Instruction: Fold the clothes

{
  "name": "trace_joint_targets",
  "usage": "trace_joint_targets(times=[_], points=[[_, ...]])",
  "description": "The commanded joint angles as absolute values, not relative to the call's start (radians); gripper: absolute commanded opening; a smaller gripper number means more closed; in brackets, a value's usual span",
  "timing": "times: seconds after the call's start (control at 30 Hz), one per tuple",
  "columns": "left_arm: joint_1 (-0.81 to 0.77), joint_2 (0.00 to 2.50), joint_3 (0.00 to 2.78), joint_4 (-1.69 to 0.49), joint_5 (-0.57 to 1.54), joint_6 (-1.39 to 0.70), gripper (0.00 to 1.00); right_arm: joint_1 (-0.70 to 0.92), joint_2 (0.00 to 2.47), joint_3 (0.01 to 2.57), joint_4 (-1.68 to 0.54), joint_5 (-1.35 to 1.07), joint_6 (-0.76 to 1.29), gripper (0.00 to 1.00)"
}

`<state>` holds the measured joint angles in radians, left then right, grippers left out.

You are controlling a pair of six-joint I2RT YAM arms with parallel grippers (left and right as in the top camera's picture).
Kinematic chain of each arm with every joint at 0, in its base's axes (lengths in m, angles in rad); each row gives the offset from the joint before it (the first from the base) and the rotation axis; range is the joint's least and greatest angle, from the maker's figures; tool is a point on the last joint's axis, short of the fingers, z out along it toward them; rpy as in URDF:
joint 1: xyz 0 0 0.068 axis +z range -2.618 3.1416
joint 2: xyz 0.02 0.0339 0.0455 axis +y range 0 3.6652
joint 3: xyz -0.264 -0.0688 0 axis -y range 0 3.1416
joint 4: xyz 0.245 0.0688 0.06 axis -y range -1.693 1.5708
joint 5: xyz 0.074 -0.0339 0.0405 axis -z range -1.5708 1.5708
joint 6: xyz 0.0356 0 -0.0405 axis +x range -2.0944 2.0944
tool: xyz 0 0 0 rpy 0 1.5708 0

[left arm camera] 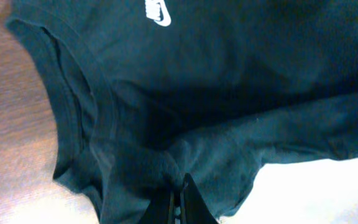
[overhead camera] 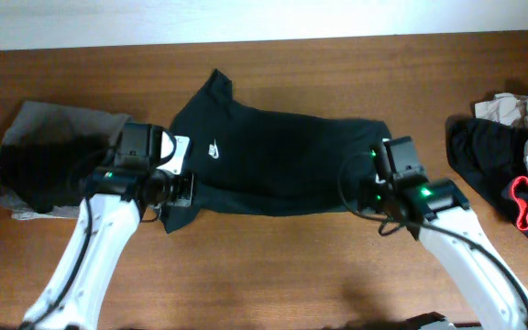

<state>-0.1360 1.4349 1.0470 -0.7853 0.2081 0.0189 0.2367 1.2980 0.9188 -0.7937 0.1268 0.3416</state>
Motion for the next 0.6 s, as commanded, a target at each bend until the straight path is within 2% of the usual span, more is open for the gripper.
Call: trace_joint_targets(times=[0.0, 0.57], points=[[-0.134, 1.480, 1.065, -0.757, 0.202, 0.043, 0.00, 0.240, 1.353, 0.936, -0.751, 0.220, 0.353, 0.05], [-0.134, 1.520, 1.067, -0.567, 0.159, 0.086, 0.00, 0.188, 1.425, 0.936, -0.579, 0.299, 0.353, 0.08]])
